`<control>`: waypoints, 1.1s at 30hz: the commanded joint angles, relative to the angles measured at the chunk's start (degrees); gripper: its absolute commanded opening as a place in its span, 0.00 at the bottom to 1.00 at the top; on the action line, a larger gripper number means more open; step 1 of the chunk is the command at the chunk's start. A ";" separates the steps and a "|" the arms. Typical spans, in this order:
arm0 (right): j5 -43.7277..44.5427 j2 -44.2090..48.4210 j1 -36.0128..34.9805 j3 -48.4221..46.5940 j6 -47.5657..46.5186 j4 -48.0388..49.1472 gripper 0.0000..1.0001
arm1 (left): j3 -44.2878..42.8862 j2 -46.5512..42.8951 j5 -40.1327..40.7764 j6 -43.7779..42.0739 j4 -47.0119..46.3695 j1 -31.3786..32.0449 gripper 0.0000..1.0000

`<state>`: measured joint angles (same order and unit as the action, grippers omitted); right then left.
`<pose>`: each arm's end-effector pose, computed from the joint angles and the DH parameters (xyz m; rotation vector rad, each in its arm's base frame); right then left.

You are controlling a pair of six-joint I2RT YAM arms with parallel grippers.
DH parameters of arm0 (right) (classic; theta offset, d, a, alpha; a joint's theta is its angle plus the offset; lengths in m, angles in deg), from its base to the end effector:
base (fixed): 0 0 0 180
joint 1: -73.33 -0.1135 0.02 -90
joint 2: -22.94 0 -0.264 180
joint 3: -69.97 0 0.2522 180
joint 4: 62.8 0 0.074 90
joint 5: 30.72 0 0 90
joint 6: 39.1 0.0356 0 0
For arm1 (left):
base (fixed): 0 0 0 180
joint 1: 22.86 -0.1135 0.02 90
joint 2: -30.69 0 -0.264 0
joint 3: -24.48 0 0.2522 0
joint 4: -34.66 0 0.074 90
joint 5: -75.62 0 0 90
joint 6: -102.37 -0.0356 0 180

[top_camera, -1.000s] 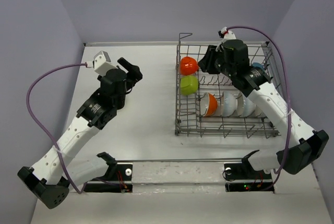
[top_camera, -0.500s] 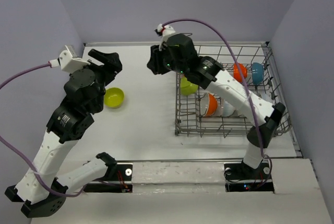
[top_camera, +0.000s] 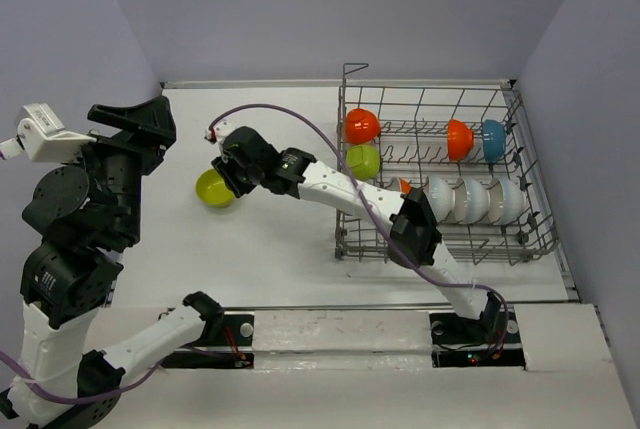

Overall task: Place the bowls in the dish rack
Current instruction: Pick up the bowl from the corner of the board.

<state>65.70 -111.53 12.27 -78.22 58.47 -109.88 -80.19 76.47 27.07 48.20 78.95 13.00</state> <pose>0.2654 0.4718 0.3016 -0.9324 1.9982 0.5675 0.0654 -0.0182 0.5440 -0.6170 1.2612 -0.5687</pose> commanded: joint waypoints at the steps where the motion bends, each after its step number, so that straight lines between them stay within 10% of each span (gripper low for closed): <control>1: -1.32 -0.25 -2.74 -2.15 -4.05 7.47 0.42 | -0.41 0.01 1.00 -1.56 0.94 -0.35 0.81; 33: 10.81 -15.73 -6.35 -1.63 -16.80 27.87 0.48 | 1.97 -0.17 -0.76 -1.64 0.68 -0.35 0.81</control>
<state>74.75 -127.18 6.20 -78.33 42.91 -86.23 -78.88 76.16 26.19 47.90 81.33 13.00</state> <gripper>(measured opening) 0.475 0.811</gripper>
